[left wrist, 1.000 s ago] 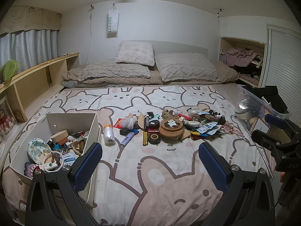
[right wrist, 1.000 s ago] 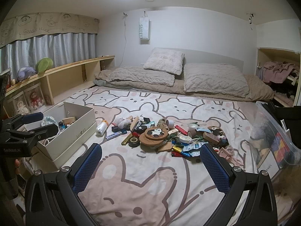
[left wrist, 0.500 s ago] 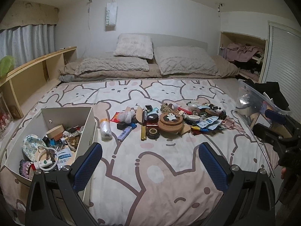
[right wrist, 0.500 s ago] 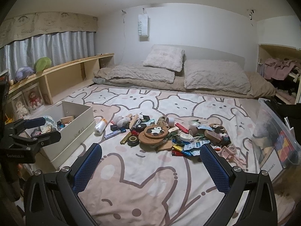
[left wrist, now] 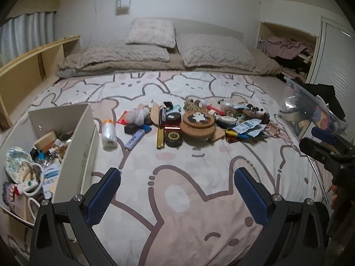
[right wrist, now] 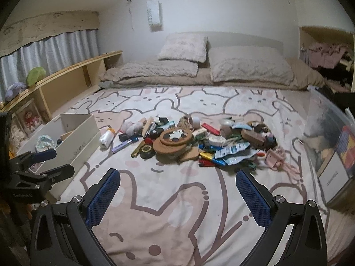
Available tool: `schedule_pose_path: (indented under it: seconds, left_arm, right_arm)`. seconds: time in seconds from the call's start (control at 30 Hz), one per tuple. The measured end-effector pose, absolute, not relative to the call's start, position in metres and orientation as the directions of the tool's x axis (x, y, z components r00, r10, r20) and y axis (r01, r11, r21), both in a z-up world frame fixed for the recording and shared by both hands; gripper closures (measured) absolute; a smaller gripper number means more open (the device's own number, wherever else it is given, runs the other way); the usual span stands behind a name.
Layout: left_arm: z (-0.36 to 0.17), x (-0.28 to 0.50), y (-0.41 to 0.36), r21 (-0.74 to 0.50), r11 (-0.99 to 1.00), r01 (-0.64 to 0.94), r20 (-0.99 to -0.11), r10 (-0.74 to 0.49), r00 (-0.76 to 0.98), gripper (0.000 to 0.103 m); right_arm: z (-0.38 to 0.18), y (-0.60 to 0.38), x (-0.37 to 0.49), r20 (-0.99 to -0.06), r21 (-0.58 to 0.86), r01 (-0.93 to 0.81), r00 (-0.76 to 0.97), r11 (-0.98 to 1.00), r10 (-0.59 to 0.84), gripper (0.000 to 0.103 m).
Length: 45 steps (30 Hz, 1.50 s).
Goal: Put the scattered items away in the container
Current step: 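Move both tools toward the pile of items on the bed, then grasp the purple lighter with the left tool while the right tool grasps the pink eyelash curler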
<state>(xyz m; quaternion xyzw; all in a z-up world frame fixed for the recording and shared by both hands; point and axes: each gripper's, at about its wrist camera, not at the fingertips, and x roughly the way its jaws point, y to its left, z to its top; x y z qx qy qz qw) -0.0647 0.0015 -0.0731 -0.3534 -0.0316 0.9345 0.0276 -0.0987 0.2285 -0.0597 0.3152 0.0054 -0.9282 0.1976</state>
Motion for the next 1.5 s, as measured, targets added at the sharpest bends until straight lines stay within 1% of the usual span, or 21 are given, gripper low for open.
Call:
schedule_pose_path:
  seconds: [0.2,0.37,0.53,0.7,0.8,0.9,1.3,1.43,1.5]
  left_arm:
    - [-0.098,-0.089,-0.007,-0.115,-0.993,0.000,-0.703,0.081,-0.706,0.000]
    - [-0.119,-0.109,-0.014,-0.155,-0.988,0.010,-0.724,0.106,-0.682,0.000]
    - [-0.133,-0.129,-0.018,-0.159,-0.987,0.003,-0.732,0.116,-0.672,0.000]
    - [-0.142,-0.156,-0.020,-0.105,-0.994,-0.004,-0.737,0.080,-0.671,0.000]
    - [-0.150,-0.174,-0.022,-0.061,-0.998,-0.008,-0.747,0.051,-0.663,0.003]
    - [-0.158,-0.189,-0.026,-0.043,-0.999,-0.012,-0.758,0.041,-0.651,0.006]
    - [-0.176,-0.235,-0.043,0.039,-0.999,0.007,-0.756,-0.034,-0.653,0.006]
    - [-0.182,-0.246,-0.052,0.037,-0.999,0.011,-0.763,-0.036,-0.646,0.006]
    - [-0.186,-0.250,-0.055,0.038,-0.999,0.008,-0.769,-0.035,-0.638,0.010]
  right_arm:
    - [-0.084,0.229,-0.118,-0.632,0.139,0.356,-0.686,-0.924,-0.360,0.000]
    - [-0.106,0.229,-0.136,-0.669,0.163,0.341,-0.652,-0.926,-0.358,0.000]
    - [-0.125,0.229,-0.153,-0.701,0.159,0.322,-0.629,-0.933,-0.336,0.000]
    - [-0.141,0.234,-0.170,-0.729,0.172,0.298,-0.603,-0.939,-0.325,0.000]
    - [-0.150,0.242,-0.183,-0.743,0.184,0.273,-0.591,-0.944,-0.315,0.000]
    - [-0.158,0.255,-0.198,-0.748,0.219,0.234,-0.584,-0.947,-0.316,0.000]
    - [-0.192,0.319,-0.248,-0.732,0.371,0.021,-0.609,-0.929,-0.306,0.000]
    - [-0.194,0.343,-0.253,-0.689,0.451,-0.055,-0.656,-0.891,-0.308,0.000]
    - [-0.195,0.355,-0.257,-0.657,0.515,-0.083,-0.678,-0.853,-0.331,0.000]
